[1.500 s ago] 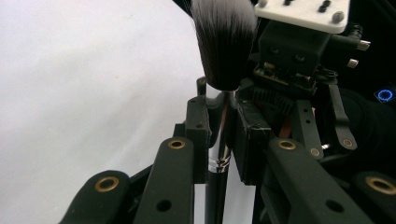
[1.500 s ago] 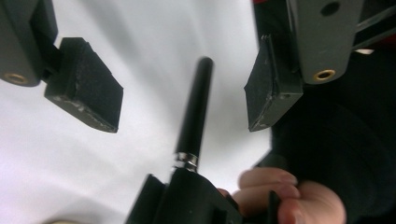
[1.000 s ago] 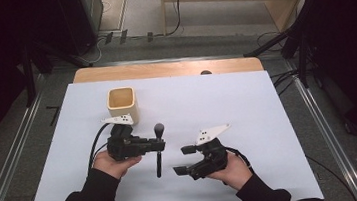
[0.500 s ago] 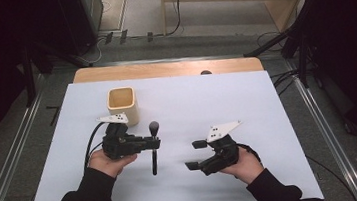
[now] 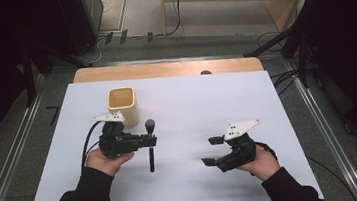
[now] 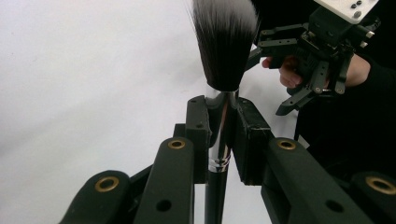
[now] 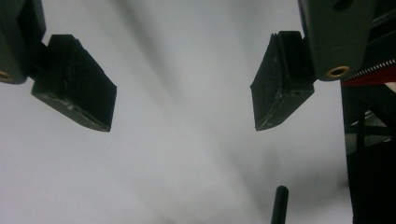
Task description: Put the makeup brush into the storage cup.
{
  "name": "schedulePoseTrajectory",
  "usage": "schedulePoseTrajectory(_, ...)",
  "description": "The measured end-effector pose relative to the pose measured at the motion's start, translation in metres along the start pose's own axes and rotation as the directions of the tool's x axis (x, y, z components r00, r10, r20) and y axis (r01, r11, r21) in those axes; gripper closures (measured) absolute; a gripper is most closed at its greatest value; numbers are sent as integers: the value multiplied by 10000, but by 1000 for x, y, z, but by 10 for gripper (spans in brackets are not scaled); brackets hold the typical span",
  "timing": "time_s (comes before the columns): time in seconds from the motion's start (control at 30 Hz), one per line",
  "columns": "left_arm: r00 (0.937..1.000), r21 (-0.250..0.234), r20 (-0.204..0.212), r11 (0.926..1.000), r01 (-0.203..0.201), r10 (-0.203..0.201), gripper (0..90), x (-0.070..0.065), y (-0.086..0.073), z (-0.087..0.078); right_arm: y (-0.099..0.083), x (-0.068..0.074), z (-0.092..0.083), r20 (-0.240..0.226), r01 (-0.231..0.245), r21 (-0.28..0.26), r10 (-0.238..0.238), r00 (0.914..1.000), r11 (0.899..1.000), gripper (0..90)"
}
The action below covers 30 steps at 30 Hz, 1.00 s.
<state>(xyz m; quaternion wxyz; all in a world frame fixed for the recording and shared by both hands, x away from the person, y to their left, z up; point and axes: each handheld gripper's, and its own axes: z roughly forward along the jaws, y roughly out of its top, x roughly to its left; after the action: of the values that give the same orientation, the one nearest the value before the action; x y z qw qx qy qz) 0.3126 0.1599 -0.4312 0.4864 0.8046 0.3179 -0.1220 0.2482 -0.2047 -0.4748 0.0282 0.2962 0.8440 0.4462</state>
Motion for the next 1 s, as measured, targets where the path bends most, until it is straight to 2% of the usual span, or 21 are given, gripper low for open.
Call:
schedulePoseTrajectory(0.2,9999,-274,-44,9996,94,-96,783,1,2,-5,-9,-4,-9,245,-95,92,93,9997,9999,230)
schedulePoseTrajectory(0.43,9998,-224,-162,9996,146,-149,784,2,4,-9,-15,-7,-13,547,-105,290,89,9985,9995,230)
schedulePoseTrajectory(0.53,9997,-141,9,9996,229,-229,783,3,5,-10,-17,-8,-14,666,-99,405,72,9978,9991,230)
schedulePoseTrajectory(0.73,9987,-221,-187,9987,468,-472,784,4,9,-13,-23,-11,-20,895,-3,503,-42,9960,9987,230)
schedulePoseTrajectory(1.0,9975,-271,-401,9980,578,-588,784,7,17,-19,-31,-15,-27,1057,-315,512,260,9941,9982,230)
